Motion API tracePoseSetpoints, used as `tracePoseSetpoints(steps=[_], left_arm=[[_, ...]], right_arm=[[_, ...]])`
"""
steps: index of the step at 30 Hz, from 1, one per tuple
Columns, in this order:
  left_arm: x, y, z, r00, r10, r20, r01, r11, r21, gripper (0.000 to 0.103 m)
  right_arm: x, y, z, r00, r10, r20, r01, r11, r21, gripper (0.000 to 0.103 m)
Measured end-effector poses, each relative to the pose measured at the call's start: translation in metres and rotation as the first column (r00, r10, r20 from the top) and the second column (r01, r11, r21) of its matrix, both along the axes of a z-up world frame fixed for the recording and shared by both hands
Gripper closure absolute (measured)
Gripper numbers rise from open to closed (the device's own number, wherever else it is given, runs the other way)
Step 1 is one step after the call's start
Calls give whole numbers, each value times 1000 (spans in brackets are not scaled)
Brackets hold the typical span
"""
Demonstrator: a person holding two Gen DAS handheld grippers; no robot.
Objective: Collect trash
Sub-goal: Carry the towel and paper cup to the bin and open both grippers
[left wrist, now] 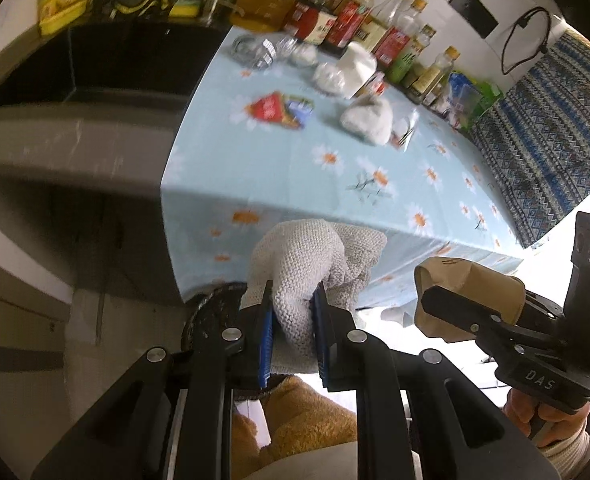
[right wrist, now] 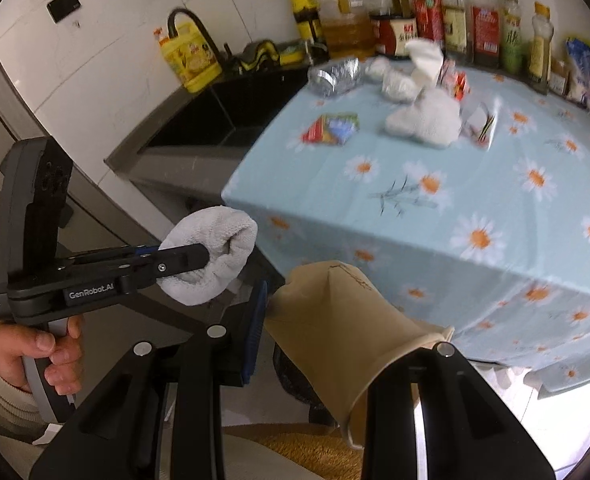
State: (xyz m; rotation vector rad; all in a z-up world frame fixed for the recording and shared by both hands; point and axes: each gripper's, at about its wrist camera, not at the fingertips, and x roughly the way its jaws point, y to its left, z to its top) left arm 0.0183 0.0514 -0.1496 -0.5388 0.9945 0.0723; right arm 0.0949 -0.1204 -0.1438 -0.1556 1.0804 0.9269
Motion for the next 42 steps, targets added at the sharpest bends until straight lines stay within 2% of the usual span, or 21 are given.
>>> tracePoseSetpoints(steps=[8,13,17,21,26,29,33,38,40,42], left_arm=[[-9,4,-51,994,14,-106,-19,999,-48,87],[-6,4,-91,982,14,-187,-29,997,-78,87],[-1,5,-124,966,12,-257,-39,994,-100,87],[8,2,-165,941,-2,-337,-36,994,-106,87],[19,2,-204,916,-14,-400,-40,991,-127,87],[20,2,-223,901,-15,-433,-46,990,-130,87],[18,5,-248,883,-5,-469,-69,988,-140,87],[20,11,-260,875,3,-485,-86,985,-149,87],[23,11,-264,867,5,-498,-94,983,-154,82],[22,13,-267,861,7,-508,-112,978,-176,79]], right_arm=[[1,10,-60,990,-2,-138,-8,998,-67,73],[5,12,-100,978,-10,-209,-14,994,-111,73],[9,12,-133,961,-9,-275,-30,990,-137,73],[14,15,-167,952,5,-305,-56,986,-160,72],[24,20,-204,941,1,-340,-63,983,-172,72],[25,24,-214,950,23,-311,-75,985,-155,72],[33,26,-230,946,31,-324,-82,986,-145,72],[35,34,-236,942,44,-333,-100,983,-155,71],[36,36,-239,943,39,-331,-98,982,-163,57],[37,39,-243,942,33,-334,-96,980,-173,50]])
